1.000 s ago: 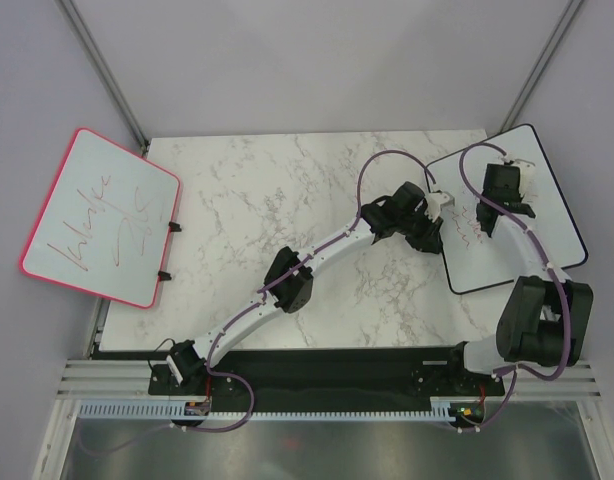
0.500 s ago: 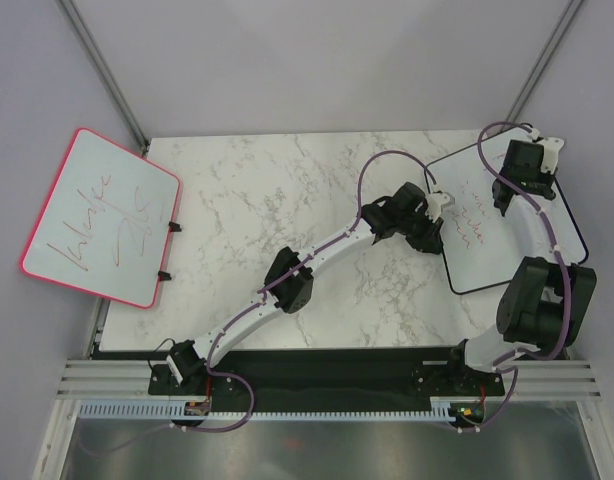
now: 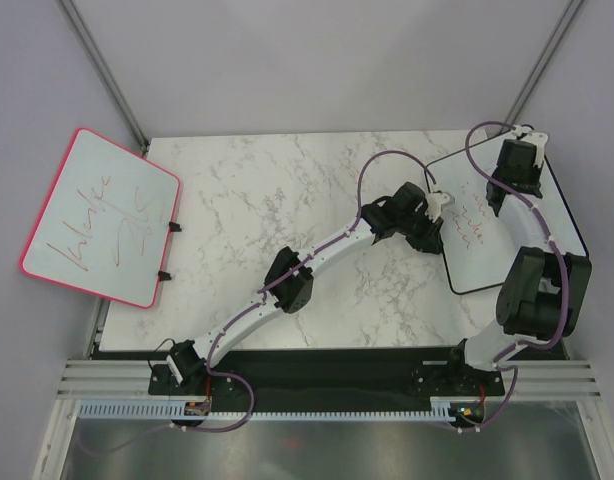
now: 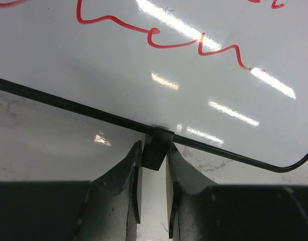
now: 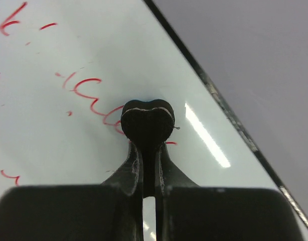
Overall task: Erase the whiteboard
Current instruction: Erase the whiteboard at the whiteboard stand.
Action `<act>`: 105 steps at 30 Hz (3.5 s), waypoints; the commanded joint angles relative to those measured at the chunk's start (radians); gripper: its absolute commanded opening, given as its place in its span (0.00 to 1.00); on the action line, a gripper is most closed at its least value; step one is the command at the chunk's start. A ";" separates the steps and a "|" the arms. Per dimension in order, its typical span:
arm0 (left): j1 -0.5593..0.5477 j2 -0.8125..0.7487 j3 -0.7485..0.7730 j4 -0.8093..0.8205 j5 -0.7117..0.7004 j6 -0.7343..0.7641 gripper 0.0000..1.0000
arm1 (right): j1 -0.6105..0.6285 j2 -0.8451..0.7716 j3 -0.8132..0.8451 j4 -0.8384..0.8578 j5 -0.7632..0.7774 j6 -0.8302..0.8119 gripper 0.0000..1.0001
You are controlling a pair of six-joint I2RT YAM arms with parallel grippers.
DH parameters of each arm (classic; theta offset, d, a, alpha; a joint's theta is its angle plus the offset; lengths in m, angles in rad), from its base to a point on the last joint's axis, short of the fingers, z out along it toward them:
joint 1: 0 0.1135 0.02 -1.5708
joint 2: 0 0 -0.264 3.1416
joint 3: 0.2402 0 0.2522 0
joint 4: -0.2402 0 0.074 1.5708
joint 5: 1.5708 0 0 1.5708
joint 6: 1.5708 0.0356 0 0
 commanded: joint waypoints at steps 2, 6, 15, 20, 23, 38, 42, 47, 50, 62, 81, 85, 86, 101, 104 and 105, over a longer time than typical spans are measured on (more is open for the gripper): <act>0.023 0.021 0.019 -0.078 -0.061 -0.073 0.02 | 0.078 -0.007 -0.147 0.064 -0.157 0.045 0.00; 0.025 0.020 0.019 -0.077 -0.062 -0.073 0.02 | 0.113 -0.064 -0.225 0.090 -0.174 0.116 0.00; 0.023 0.021 0.020 -0.078 -0.062 -0.075 0.02 | -0.018 -0.138 -0.231 0.081 -0.016 0.142 0.00; 0.023 0.021 0.020 -0.078 -0.062 -0.072 0.02 | -0.040 -0.115 -0.152 0.118 0.019 0.088 0.00; 0.023 0.021 0.020 -0.078 -0.062 -0.073 0.02 | -0.036 -0.104 -0.144 0.101 -0.001 0.101 0.00; 0.022 0.023 0.022 -0.078 -0.065 -0.072 0.02 | 0.086 -0.196 -0.395 0.012 -0.097 0.481 0.00; 0.020 0.023 0.023 -0.078 -0.065 -0.070 0.02 | 0.086 -0.256 -0.475 0.024 -0.100 0.535 0.00; 0.019 0.023 0.023 -0.080 -0.068 -0.067 0.02 | 0.089 -0.230 -0.452 0.009 -0.088 0.503 0.00; 0.020 0.023 0.025 -0.080 -0.065 -0.067 0.02 | 0.105 -0.242 -0.475 0.009 -0.109 0.519 0.00; 0.020 0.023 0.020 -0.080 -0.068 -0.067 0.02 | 0.054 -0.155 -0.318 0.015 -0.211 0.388 0.00; 0.028 0.024 0.022 -0.077 -0.058 -0.082 0.02 | -0.071 -0.037 0.066 -0.022 0.068 0.107 0.00; 0.028 0.024 0.023 -0.077 -0.059 -0.082 0.02 | -0.056 0.055 0.117 -0.025 -0.005 0.093 0.00; 0.028 0.024 0.023 -0.077 -0.056 -0.082 0.02 | -0.040 0.087 0.123 -0.024 -0.016 0.104 0.00; 0.029 0.029 0.031 -0.078 -0.055 -0.084 0.02 | 0.034 0.134 0.134 -0.016 -0.051 0.150 0.00; 0.029 0.029 0.031 -0.080 -0.053 -0.084 0.02 | -0.035 0.065 0.077 -0.019 -0.028 0.179 0.00; 0.028 0.029 0.031 -0.078 -0.056 -0.084 0.02 | -0.051 0.050 0.053 -0.019 -0.018 0.179 0.00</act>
